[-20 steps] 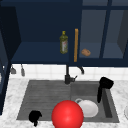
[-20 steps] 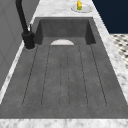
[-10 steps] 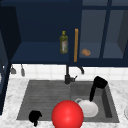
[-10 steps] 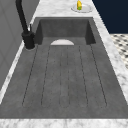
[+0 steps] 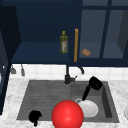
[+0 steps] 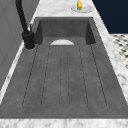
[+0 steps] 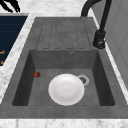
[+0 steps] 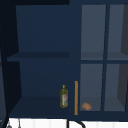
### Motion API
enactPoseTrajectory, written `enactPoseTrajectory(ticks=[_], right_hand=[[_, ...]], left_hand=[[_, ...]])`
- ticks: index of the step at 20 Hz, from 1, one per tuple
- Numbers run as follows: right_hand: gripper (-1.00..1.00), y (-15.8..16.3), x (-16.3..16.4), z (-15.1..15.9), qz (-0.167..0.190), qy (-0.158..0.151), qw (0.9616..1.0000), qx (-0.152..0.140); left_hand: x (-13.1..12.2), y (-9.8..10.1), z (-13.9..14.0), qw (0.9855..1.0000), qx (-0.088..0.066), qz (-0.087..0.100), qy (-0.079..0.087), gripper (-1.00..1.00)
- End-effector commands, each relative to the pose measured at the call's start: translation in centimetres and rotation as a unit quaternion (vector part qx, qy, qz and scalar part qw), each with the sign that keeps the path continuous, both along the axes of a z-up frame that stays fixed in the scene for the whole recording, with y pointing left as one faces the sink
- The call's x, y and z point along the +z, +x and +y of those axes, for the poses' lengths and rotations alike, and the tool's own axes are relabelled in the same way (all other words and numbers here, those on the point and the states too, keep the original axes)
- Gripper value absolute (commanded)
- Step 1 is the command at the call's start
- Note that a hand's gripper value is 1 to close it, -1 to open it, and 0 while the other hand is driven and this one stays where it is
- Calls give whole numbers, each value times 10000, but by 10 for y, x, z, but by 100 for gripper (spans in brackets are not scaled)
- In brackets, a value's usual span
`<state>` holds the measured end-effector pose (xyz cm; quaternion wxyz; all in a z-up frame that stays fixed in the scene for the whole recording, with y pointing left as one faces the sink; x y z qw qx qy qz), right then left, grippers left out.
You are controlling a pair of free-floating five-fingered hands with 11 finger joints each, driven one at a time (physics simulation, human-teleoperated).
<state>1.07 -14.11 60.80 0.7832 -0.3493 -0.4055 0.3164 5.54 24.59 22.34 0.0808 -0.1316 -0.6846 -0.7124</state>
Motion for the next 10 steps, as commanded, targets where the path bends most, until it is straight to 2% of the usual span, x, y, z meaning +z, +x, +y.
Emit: enactPoseTrajectory(ticks=[1, 7, 10], right_hand=[[-100, -7, 2, 6, -316, 622, 9972, -284], [-100, -24, 11, 8, -141, 1034, 9943, -220], [-100, -34, 13, 6, -201, 1332, 9907, -205]], left_hand=[[0, 0, 0, 10000, 0, 0, 0, 0], [0, 0, 0, 10000, 0, 0, 0, 0], [0, 0, 0, 10000, 0, 0, 0, 0]])
